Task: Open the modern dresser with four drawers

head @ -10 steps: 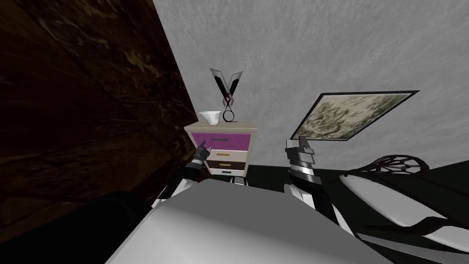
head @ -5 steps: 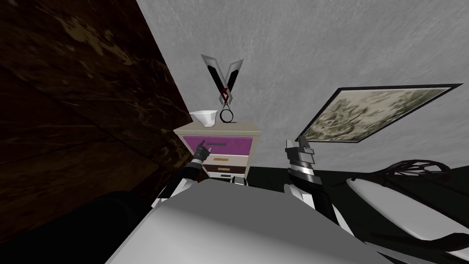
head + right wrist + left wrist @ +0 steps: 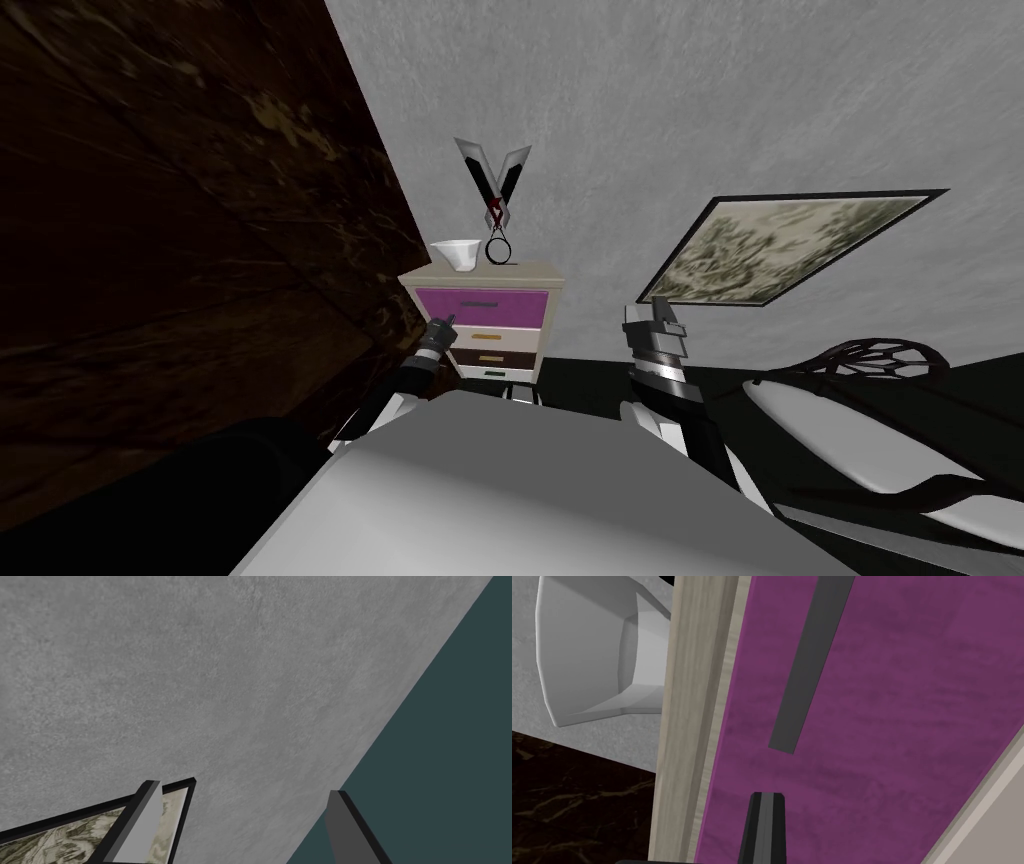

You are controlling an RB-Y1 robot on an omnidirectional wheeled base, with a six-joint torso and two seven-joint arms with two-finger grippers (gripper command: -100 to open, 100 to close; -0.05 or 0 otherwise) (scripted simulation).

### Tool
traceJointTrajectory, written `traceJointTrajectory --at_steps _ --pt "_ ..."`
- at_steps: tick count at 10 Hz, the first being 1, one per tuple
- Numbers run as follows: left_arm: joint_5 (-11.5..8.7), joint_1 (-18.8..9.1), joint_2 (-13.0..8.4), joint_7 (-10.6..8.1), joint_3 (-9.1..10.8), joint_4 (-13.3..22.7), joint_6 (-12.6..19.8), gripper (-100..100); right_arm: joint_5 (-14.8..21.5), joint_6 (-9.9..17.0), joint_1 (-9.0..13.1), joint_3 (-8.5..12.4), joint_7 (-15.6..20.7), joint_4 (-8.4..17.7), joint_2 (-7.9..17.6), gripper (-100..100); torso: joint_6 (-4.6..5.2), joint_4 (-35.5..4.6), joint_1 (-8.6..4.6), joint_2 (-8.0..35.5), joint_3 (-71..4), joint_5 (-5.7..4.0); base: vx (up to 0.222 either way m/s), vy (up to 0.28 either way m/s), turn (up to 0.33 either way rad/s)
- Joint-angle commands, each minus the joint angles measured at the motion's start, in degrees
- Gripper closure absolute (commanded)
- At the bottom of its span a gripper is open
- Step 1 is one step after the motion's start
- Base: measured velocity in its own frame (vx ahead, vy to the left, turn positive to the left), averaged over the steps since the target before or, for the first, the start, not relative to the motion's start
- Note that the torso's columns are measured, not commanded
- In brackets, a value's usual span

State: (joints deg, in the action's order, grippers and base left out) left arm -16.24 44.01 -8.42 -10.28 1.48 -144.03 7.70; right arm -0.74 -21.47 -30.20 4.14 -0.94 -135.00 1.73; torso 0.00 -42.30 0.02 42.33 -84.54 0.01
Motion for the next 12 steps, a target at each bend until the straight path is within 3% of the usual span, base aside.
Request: traceJointTrajectory --at_steps 1,5,8,9,12 --pt "0.1 -0.4 0.1 0.06 0.03 1.5 -0.1 -100 0.0 0.0 0.0 0.0 0.0 0.0 0.0 0 0.00 0.1 0.01 -0.4 -0.2 0.01 -0.003 0.003 -0.013" --pt "0.4 -2.0 0.6 0.19 0.20 2.8 -0.4 -100 0.0 0.0 -0.1 0.0 0.0 0.0 0.0 0 0.00 0.1 -0.01 -0.2 -0.1 0.00 0.142 0.011 -0.022" --pt "0.2 -1.5 0.5 0.07 0.40 1.9 0.1 -100 0.0 0.0 0.0 0.0 0.0 0.0 0.0 0 0.00 -0.1 0.04 0.1 0.1 0.00 0.083 0.020 -0.003" --pt "0.2 -1.5 0.5 0.04 0.44 1.8 0.2 100 0.0 0.0 0.0 0.0 0.0 0.0 0.0 0 0.00 0.0 -0.01 0.2 0.1 0.00 0.010 0.003 0.001" --pt "-0.2 0.2 -0.1 -0.10 0.21 0.4 -0.1 100 0.0 0.0 0.0 0.0 0.0 0.0 0.0 0 0.05 0.0 -0.06 0.3 0.3 0.09 -0.167 -0.010 0.022"
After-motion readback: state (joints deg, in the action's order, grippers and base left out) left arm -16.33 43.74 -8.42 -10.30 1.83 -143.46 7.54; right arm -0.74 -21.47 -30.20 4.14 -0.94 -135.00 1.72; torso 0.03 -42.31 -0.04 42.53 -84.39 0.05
